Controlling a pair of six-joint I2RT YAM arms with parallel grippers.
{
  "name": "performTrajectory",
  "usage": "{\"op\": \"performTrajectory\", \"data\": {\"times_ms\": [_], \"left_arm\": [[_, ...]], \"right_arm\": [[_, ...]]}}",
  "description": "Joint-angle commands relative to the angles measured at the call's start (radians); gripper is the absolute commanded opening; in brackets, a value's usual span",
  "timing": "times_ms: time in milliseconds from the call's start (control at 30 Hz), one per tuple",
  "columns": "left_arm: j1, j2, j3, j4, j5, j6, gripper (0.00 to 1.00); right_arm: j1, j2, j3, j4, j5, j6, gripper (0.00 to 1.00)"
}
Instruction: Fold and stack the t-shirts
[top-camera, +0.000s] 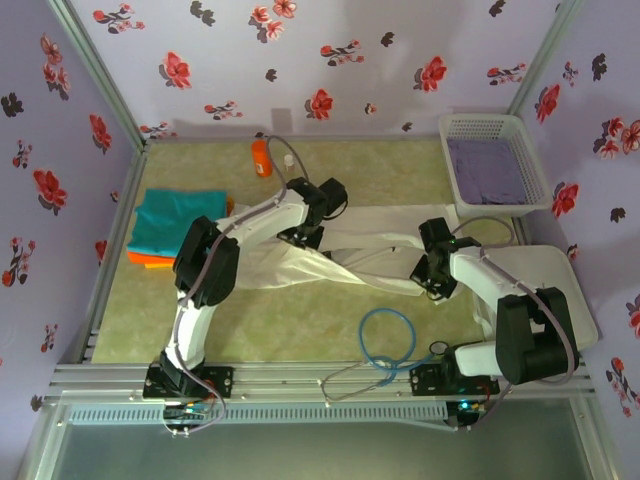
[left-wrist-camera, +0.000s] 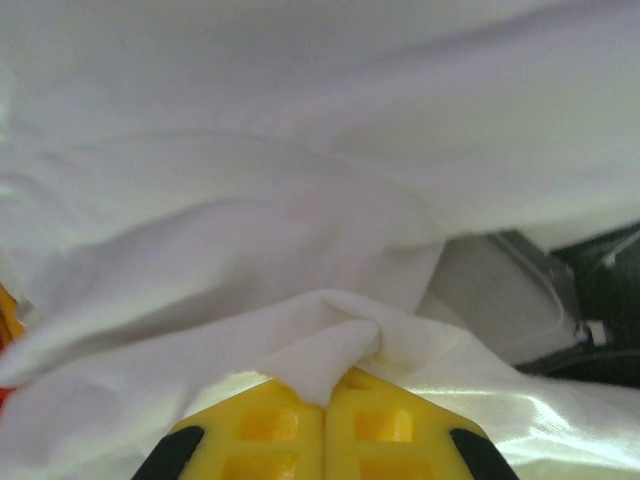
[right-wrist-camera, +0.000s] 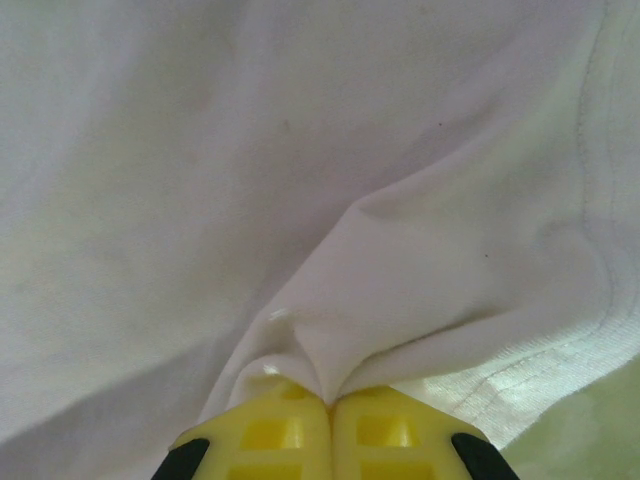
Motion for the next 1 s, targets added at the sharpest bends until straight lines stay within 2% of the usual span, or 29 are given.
{"op": "performTrajectory", "data": {"times_ms": [0, 33, 167, 233, 267, 300, 467, 633, 800, 967], "left_arm": [[0.009, 0.041, 0.056, -0.05, -0.053, 0.057, 0.0], [0.009, 0.046, 0.061, -0.053, -0.053, 0.058, 0.04], [0.009, 0.006, 0.023, -0.062, -0.048, 0.035, 0.34], [0.009, -0.061, -0.031, -0.049, -0.033, 0.021, 0.57], [0.01, -0.098, -0.058, -0.042, -0.025, 0.015, 0.65], [0.012, -0.145, -0.093, -0.03, -0.015, 0.006, 0.67], [0.081, -0.418, -0.394, 0.121, 0.141, -0.061, 0.61], [0.23, -0.639, -0.74, 0.366, 0.35, -0.146, 0.53], [0.33, -0.701, -0.892, 0.525, 0.444, -0.197, 0.51], [0.369, -0.688, -0.947, 0.649, 0.497, -0.261, 0.5]], "right_arm": [[-0.009, -0.002, -0.007, -0.001, -0.002, -0.005, 0.0], [-0.009, 0.0, -0.008, -0.002, -0.001, -0.005, 0.0], [-0.009, 0.007, -0.005, -0.001, 0.001, -0.011, 0.0], [-0.008, 0.015, -0.004, 0.0, 0.002, -0.015, 0.0], [-0.009, 0.018, -0.003, 0.0, 0.002, -0.016, 0.0], [-0.009, 0.023, -0.004, 0.002, 0.003, -0.016, 0.0], [-0.009, 0.028, -0.001, 0.007, -0.003, -0.016, 0.0], [-0.01, 0.033, 0.006, 0.003, 0.002, -0.024, 0.0], [-0.009, 0.043, 0.005, 0.006, 0.0, -0.026, 0.0], [-0.009, 0.032, 0.003, 0.006, -0.002, -0.021, 0.0]]}}
